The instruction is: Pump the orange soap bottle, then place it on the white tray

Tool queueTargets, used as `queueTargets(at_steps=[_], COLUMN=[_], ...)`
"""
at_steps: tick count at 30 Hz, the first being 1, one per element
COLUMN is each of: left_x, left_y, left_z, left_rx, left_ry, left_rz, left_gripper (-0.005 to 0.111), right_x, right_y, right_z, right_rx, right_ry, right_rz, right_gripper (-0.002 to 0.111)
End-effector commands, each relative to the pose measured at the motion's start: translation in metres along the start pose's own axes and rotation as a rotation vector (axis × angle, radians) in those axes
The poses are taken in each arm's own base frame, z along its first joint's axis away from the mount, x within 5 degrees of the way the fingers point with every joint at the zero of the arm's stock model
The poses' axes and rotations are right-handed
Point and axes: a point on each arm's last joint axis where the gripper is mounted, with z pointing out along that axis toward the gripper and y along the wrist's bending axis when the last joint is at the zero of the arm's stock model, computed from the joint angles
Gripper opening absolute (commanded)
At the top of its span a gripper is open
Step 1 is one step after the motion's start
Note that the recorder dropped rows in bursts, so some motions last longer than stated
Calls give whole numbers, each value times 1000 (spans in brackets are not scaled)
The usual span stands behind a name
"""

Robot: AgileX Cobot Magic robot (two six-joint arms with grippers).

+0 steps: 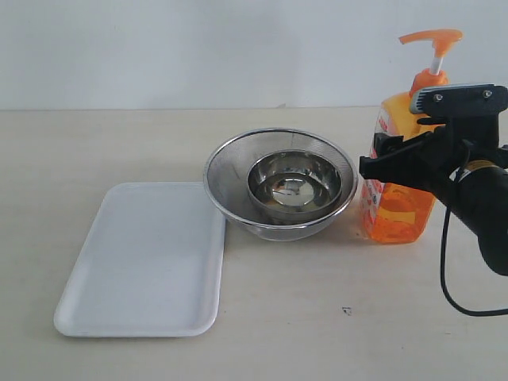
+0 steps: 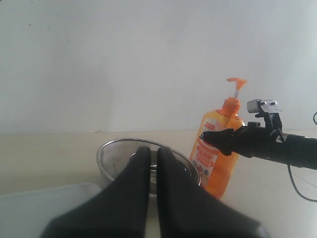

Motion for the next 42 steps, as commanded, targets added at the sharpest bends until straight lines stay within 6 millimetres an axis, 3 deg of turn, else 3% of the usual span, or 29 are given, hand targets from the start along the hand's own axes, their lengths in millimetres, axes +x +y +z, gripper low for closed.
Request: queueTargets(at_steps=[1, 42], left_x=[1, 0], left_y=[-1, 1], left_z=[0, -1], left_rx=[9, -9], left_ry=[-3, -6], left_rz=[-15, 1], left_gripper=[5, 5], right_x=[1, 1], right_y=[2, 2], right_z=[0, 0], right_rx=[-12, -12], right_ry=[21, 20], right_rz=[7, 7], right_gripper=[0, 0])
